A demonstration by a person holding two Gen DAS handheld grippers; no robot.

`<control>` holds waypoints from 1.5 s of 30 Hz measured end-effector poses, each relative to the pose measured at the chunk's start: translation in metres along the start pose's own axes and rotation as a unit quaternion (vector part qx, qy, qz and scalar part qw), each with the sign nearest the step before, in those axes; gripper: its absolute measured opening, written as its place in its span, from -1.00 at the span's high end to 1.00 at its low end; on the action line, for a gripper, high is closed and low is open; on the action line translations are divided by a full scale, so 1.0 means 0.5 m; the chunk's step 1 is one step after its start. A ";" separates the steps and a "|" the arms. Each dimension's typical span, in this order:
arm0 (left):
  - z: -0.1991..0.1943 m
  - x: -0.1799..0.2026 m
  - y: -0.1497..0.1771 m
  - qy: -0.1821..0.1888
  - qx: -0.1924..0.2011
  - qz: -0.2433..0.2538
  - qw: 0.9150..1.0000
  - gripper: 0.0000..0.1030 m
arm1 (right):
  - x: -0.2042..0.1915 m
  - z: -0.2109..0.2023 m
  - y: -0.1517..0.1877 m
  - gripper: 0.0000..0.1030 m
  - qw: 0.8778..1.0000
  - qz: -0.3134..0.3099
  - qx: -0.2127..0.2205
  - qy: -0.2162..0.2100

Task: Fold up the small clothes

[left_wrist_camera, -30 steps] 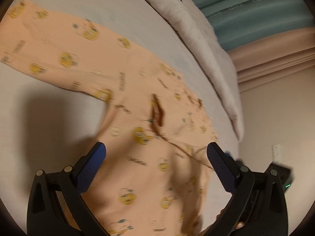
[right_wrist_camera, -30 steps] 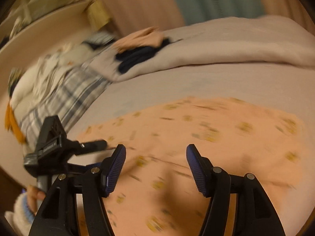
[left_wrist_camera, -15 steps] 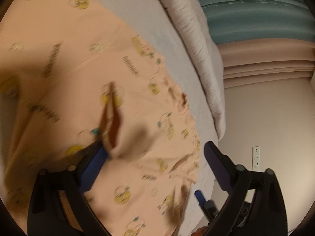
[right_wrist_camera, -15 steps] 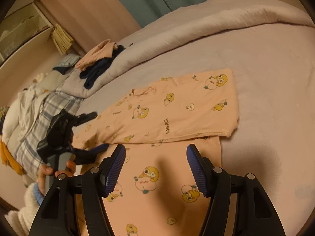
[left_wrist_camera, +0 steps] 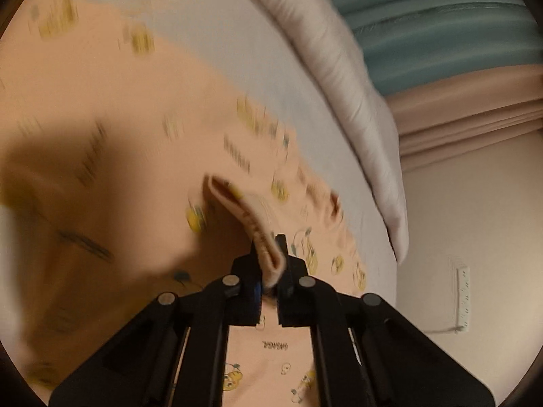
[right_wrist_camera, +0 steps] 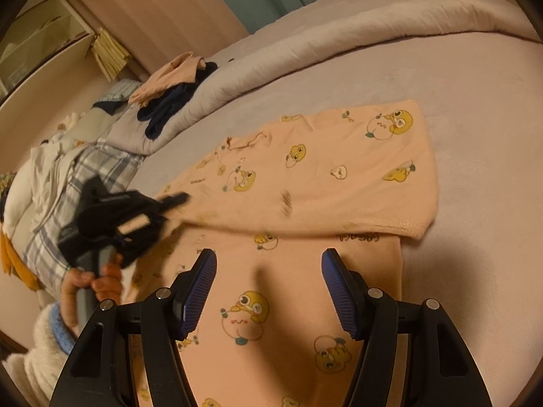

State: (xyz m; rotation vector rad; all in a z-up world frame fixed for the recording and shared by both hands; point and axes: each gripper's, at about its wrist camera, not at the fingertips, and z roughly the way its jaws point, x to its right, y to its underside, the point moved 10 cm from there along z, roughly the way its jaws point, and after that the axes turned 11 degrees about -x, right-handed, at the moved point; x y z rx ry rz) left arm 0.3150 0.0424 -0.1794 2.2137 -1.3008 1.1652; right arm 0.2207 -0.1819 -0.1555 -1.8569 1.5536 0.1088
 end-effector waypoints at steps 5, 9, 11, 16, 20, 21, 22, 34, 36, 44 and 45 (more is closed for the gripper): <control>-0.041 -0.013 -0.024 -0.016 0.025 0.010 0.999 0.91 | 0.006 0.009 -0.013 -0.25 1.000 0.009 0.003 0.001; -0.053 -0.036 -0.030 -0.035 0.033 0.013 0.999 0.91 | 0.021 0.025 -0.017 -0.25 1.000 0.012 -0.006 0.009; -0.059 -0.047 -0.030 -0.037 0.037 0.006 0.999 0.91 | 0.043 0.029 -0.023 -0.25 0.999 0.022 -0.001 0.035; -0.081 -0.080 -0.030 -0.071 0.046 0.007 0.996 0.90 | 0.112 -0.005 -0.037 -0.25 0.992 0.101 0.043 0.057; -0.102 -0.117 -0.031 -0.109 0.052 0.001 0.993 0.91 | 0.121 -0.018 -0.029 -0.25 0.989 0.122 0.043 0.065; -0.110 -0.126 -0.030 -0.112 0.051 -0.004 0.992 0.91 | 0.117 -0.024 -0.026 -0.25 0.989 0.120 0.041 0.074; -0.116 -0.133 -0.028 -0.112 0.048 -0.010 0.992 0.91 | 0.115 -0.028 -0.023 -0.25 0.989 0.116 0.039 0.083; -0.391 -0.281 0.028 -0.077 0.121 -0.088 0.986 -0.36 | 0.047 -0.092 0.044 -0.27 0.990 0.048 0.031 0.127; -0.449 -0.353 0.041 -0.058 0.144 -0.141 0.978 -0.36 | 0.011 -0.081 0.050 -0.28 0.993 0.032 0.024 0.108; -0.551 -0.474 0.024 0.008 0.207 -0.226 0.952 -0.36 | -0.133 0.028 0.049 -0.30 0.996 -0.048 -0.024 0.066; -0.558 -0.480 0.014 0.010 0.212 -0.226 0.951 -0.36 | -0.147 0.041 0.054 -0.30 0.996 -0.058 -0.032 0.063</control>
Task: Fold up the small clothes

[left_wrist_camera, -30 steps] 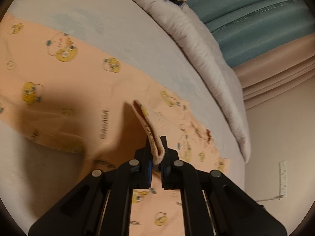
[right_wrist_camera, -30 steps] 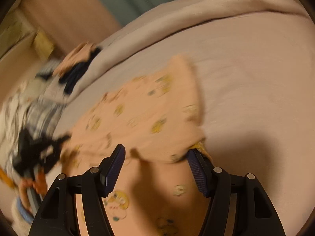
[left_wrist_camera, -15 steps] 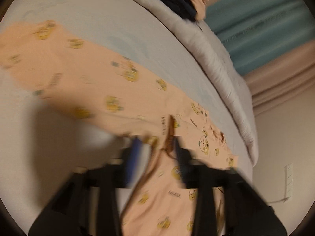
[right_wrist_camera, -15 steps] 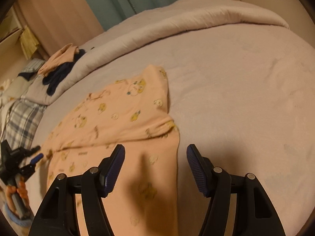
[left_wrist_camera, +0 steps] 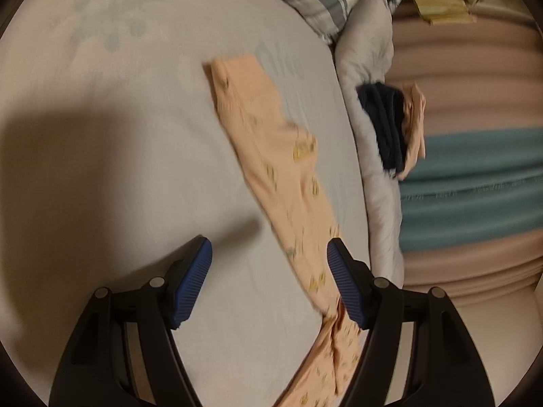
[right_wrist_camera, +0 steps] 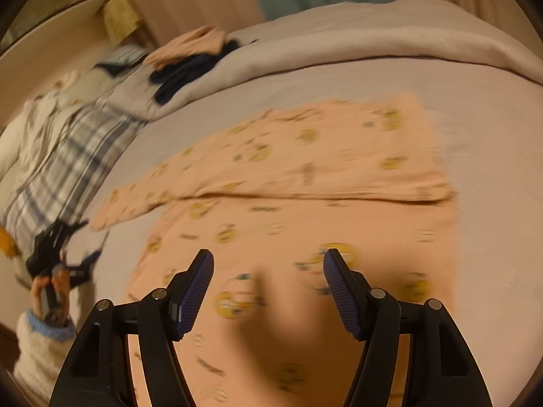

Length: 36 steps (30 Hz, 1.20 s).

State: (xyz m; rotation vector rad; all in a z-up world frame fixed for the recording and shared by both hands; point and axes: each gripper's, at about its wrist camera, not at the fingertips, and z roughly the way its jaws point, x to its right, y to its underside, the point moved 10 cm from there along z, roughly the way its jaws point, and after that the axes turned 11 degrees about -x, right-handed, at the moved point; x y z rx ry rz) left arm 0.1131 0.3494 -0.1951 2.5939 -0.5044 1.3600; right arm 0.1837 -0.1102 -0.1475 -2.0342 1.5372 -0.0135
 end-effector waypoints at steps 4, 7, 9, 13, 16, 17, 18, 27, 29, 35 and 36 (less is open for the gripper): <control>0.019 0.017 -0.046 0.002 0.006 -0.002 1.000 -0.36 | -0.053 0.040 0.009 -0.30 0.999 -0.036 -0.024 0.000; 0.045 0.037 -0.076 0.003 0.008 0.004 1.000 -0.36 | -0.077 0.060 0.014 -0.30 0.998 -0.053 -0.036 -0.003; 0.065 0.040 -0.103 0.010 0.005 -0.004 1.000 -0.36 | -0.086 0.076 0.014 -0.30 0.997 -0.062 -0.044 0.000; 0.077 0.047 -0.141 0.036 0.010 -0.027 0.999 -0.36 | -0.111 0.098 -0.003 -0.30 0.995 -0.084 -0.050 0.013; 0.074 0.047 -0.147 0.040 0.014 -0.031 0.999 -0.23 | -0.150 0.113 -0.047 -0.30 0.993 -0.111 -0.034 0.015; 0.075 0.043 -0.146 0.032 0.012 -0.028 0.999 0.03 | -0.157 0.119 -0.061 -0.30 0.993 -0.115 -0.029 0.018; 0.077 0.036 -0.143 0.020 0.008 -0.025 0.999 0.46 | -0.165 0.128 -0.076 -0.30 0.993 -0.117 -0.024 0.021; 0.016 0.052 -0.149 -0.019 0.059 0.033 0.998 0.91 | -0.197 0.205 -0.157 0.30 0.995 -0.098 -0.011 0.029; 0.012 0.075 -0.152 -0.020 0.062 0.054 0.996 0.91 | -0.202 0.227 -0.160 0.32 0.994 -0.100 -0.020 0.035; -0.013 0.147 -0.128 -0.016 0.078 0.098 0.992 0.94 | -0.219 0.290 -0.137 0.31 0.982 -0.164 -0.044 0.088; -0.014 0.161 -0.121 -0.015 0.077 0.107 0.991 0.95 | -0.220 0.289 -0.137 0.31 0.981 -0.165 -0.055 0.083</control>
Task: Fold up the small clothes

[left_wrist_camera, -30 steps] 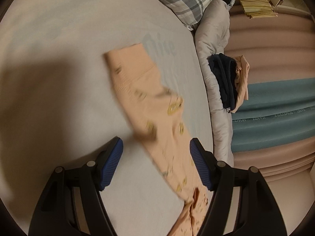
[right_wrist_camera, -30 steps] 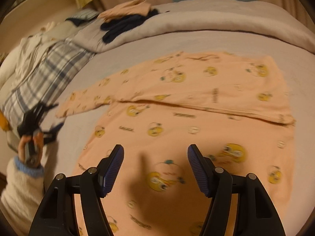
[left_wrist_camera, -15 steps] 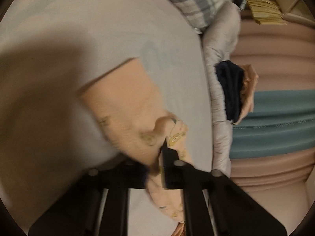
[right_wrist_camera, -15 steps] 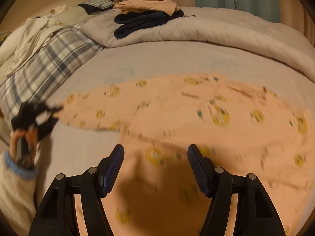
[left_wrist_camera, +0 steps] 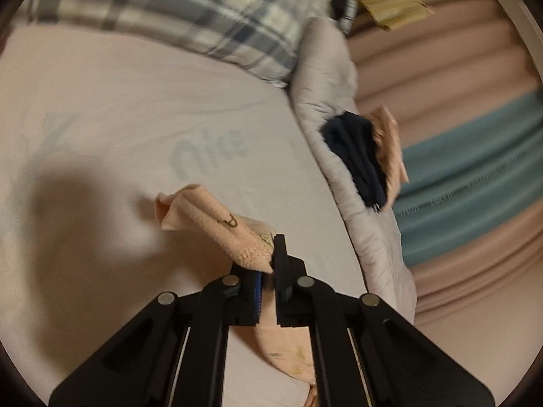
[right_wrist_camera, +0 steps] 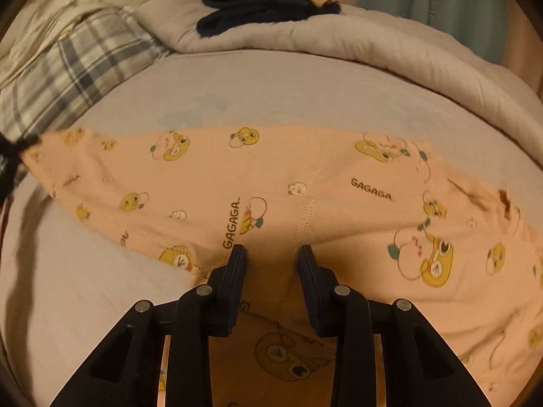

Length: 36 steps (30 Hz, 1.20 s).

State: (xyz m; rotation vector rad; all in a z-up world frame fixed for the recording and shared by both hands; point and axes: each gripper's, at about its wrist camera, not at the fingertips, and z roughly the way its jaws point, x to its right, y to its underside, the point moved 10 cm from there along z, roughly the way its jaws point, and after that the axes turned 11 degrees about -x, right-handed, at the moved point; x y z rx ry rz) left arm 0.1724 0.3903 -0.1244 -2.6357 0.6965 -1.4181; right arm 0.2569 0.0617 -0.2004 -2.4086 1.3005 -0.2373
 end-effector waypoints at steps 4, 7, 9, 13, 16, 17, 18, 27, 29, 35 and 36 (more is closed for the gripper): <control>-0.017 0.110 0.019 0.014 0.002 0.059 0.998 0.95 | 0.022 -0.040 0.001 0.31 0.996 0.051 -0.010 -0.078; -0.014 0.208 0.053 0.024 -0.006 0.116 0.993 0.95 | 0.051 -0.086 0.021 0.30 0.990 0.087 0.014 -0.112; -0.001 0.262 0.089 0.032 -0.020 0.145 0.989 0.95 | 0.070 -0.108 0.042 0.28 0.987 0.101 0.022 -0.124; 0.046 0.365 0.189 0.050 -0.058 0.199 0.977 0.95 | 0.141 -0.140 0.087 0.24 0.980 0.143 0.039 -0.134; 0.100 0.437 0.287 0.048 -0.093 0.246 0.964 0.95 | 0.198 -0.150 0.102 0.24 0.974 0.180 0.046 -0.132; 0.120 0.456 0.324 0.044 -0.105 0.264 0.958 0.95 | 0.225 -0.158 0.112 0.24 0.969 0.199 0.052 -0.134; 0.141 0.478 0.368 0.041 -0.115 0.284 0.951 0.95 | 0.243 -0.163 0.110 0.24 0.966 0.211 0.058 -0.135; 0.361 0.505 0.773 -0.038 -0.251 0.446 0.858 0.79 | 0.451 -0.230 0.240 0.13 0.932 0.335 0.101 -0.098; 0.401 0.472 0.835 -0.067 -0.295 0.460 0.835 0.62 | 0.462 -0.227 0.260 0.13 0.930 0.342 0.096 -0.090; 0.355 0.465 0.871 -0.014 -0.334 0.473 0.815 -0.22 | 0.467 -0.227 0.268 0.02 0.929 0.343 0.096 -0.101; 0.330 0.464 0.862 0.000 -0.330 0.478 0.814 -0.22 | 0.466 -0.231 0.264 0.01 0.929 0.341 0.097 -0.106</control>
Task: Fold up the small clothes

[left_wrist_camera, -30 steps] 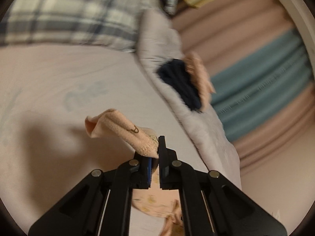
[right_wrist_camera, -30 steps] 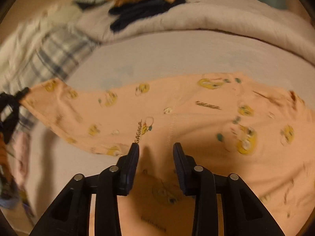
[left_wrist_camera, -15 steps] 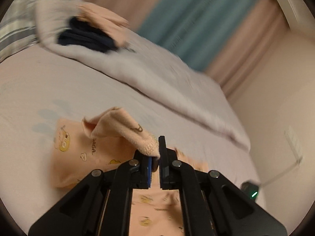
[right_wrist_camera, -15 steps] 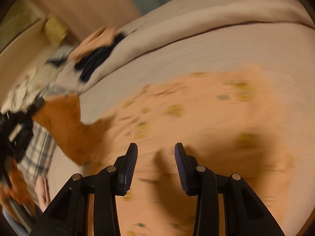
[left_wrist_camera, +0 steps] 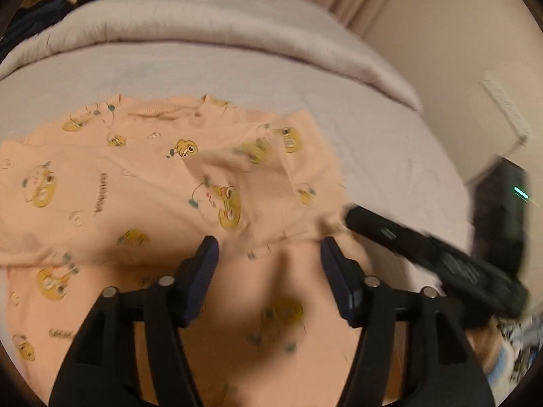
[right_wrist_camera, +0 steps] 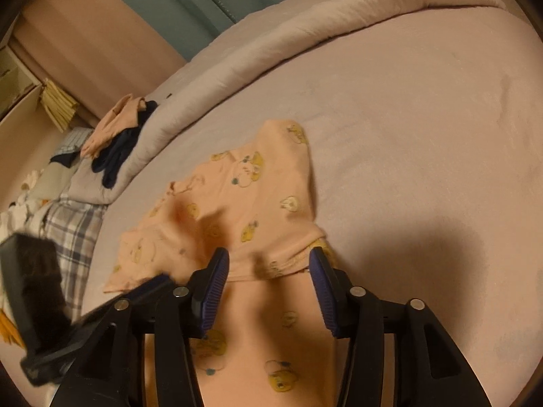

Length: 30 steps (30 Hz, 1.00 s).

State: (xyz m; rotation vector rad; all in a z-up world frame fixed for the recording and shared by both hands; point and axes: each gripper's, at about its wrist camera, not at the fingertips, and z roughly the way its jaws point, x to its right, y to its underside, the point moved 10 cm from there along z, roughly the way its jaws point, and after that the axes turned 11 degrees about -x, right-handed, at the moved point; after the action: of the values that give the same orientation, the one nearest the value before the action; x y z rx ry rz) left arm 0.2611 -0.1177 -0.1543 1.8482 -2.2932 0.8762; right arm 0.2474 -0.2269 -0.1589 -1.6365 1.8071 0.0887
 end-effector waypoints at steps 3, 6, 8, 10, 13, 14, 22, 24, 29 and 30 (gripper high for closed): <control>-0.063 -0.035 0.038 0.002 0.020 -0.011 1.000 -0.24 | -0.030 0.016 -0.005 -0.02 1.000 -0.013 -0.011 -0.020; -0.129 -0.123 0.069 -0.034 0.057 -0.058 0.996 -0.26 | -0.022 0.025 -0.003 -0.03 1.000 -0.023 -0.019 -0.003; -0.154 -0.167 0.072 -0.062 0.077 -0.087 0.991 -0.26 | -0.033 0.041 -0.009 -0.03 0.999 -0.024 -0.029 -0.015; -0.178 -0.233 0.088 -0.077 0.091 -0.130 0.984 -0.26 | -0.046 0.058 -0.020 -0.03 0.999 -0.031 -0.034 -0.017; -0.201 -0.313 0.132 -0.080 0.104 -0.198 0.971 -0.26 | -0.041 0.078 -0.027 -0.03 0.998 -0.041 -0.043 0.020; -0.210 -0.331 0.147 -0.076 0.109 -0.216 0.967 -0.26 | -0.046 0.090 -0.031 -0.03 0.997 -0.049 -0.048 0.028; -0.213 -0.374 0.199 -0.054 0.100 -0.260 0.959 -0.26 | -0.097 0.089 -0.054 0.88 0.986 -0.141 -0.025 0.088; -0.215 -0.376 0.205 -0.049 0.099 -0.257 0.960 -0.26 | -0.105 0.052 -0.071 0.88 0.984 -0.151 0.000 0.090; -0.208 -0.379 0.215 -0.041 0.091 -0.249 0.963 -0.26 | -0.044 0.006 -0.116 0.88 0.981 -0.136 0.024 0.139; -0.202 -0.379 0.209 -0.041 0.089 -0.247 0.964 -0.26 | -0.021 0.008 -0.120 0.88 0.979 -0.128 0.022 0.160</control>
State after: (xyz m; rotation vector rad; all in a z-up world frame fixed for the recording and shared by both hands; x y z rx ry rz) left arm 0.1883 0.1077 -0.1848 2.4150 -1.6966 0.9557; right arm 0.3027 -0.2281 -0.1334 -1.9217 1.7915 -0.3453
